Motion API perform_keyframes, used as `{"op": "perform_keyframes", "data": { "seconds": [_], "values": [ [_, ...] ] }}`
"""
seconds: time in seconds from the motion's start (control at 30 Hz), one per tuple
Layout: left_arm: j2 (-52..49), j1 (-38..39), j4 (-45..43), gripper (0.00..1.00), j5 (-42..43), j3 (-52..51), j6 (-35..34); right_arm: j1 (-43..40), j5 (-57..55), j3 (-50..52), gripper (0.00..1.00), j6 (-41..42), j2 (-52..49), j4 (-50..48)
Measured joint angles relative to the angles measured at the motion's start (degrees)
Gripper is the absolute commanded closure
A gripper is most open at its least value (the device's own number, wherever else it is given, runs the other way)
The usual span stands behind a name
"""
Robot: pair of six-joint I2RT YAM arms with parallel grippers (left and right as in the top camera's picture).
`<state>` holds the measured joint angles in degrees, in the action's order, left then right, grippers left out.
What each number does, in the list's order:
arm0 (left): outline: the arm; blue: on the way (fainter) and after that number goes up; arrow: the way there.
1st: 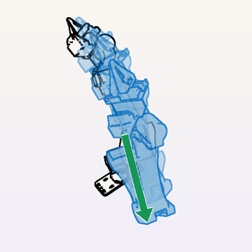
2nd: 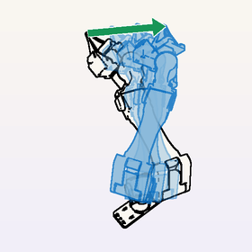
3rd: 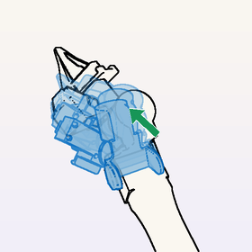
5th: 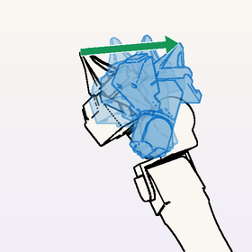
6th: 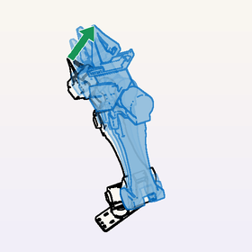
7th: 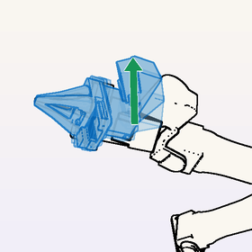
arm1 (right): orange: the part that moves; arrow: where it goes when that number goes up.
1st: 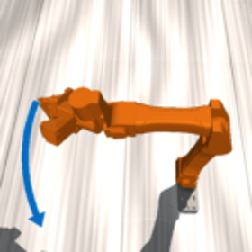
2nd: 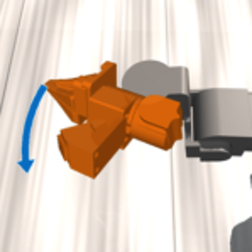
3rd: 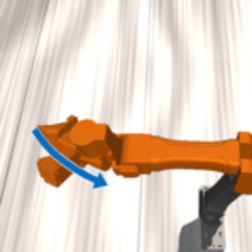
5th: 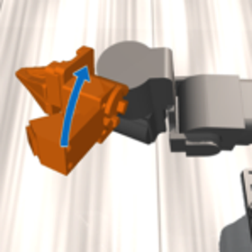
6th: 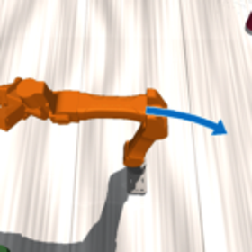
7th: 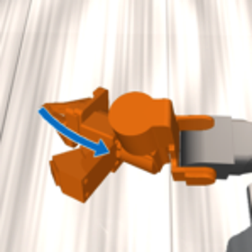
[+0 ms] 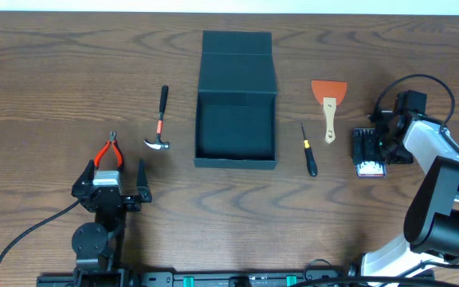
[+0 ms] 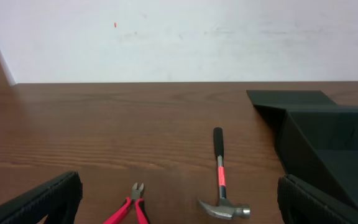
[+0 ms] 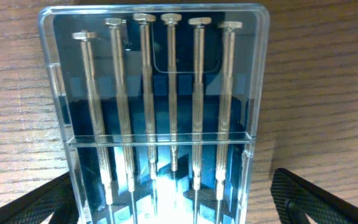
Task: Pack container
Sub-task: 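Lower the right gripper and grasp the screwdriver case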
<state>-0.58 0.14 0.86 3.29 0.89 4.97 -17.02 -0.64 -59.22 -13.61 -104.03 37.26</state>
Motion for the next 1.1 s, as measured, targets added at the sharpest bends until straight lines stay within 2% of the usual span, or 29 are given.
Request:
{"op": "perform_keyframes", "data": {
  "seconds": [0.47, 0.57, 0.67, 0.83, 1.1],
  "values": [
    [0.0, 0.0, 0.0, 0.01, 0.0, 0.0, 0.0, -0.39, 0.9, 0.0, 0.12, 0.66, -0.17, -0.52],
    [0.0, 0.0, 0.0, 0.02, -0.02, 0.0, 0.0, -0.39, 1.25, 0.0, 0.17, 0.66, -0.2, -0.48],
    [0.0, 0.0, 0.0, 0.01, 0.0, 0.0, 0.0, -0.39, 1.66, 0.0, 0.31, 0.81, -0.24, -0.48],
    [0.0, 0.0, 0.0, 0.01, 0.0, 0.0, 0.0, -0.39, 1.73, 0.0, 0.34, 1.07, -0.26, -0.5],
    [0.0, 0.0, 0.0, 0.01, -0.02, 0.0, 0.0, -0.39, 1.7, 0.0, 0.33, 1.07, -0.28, -0.52]
  ]
}}
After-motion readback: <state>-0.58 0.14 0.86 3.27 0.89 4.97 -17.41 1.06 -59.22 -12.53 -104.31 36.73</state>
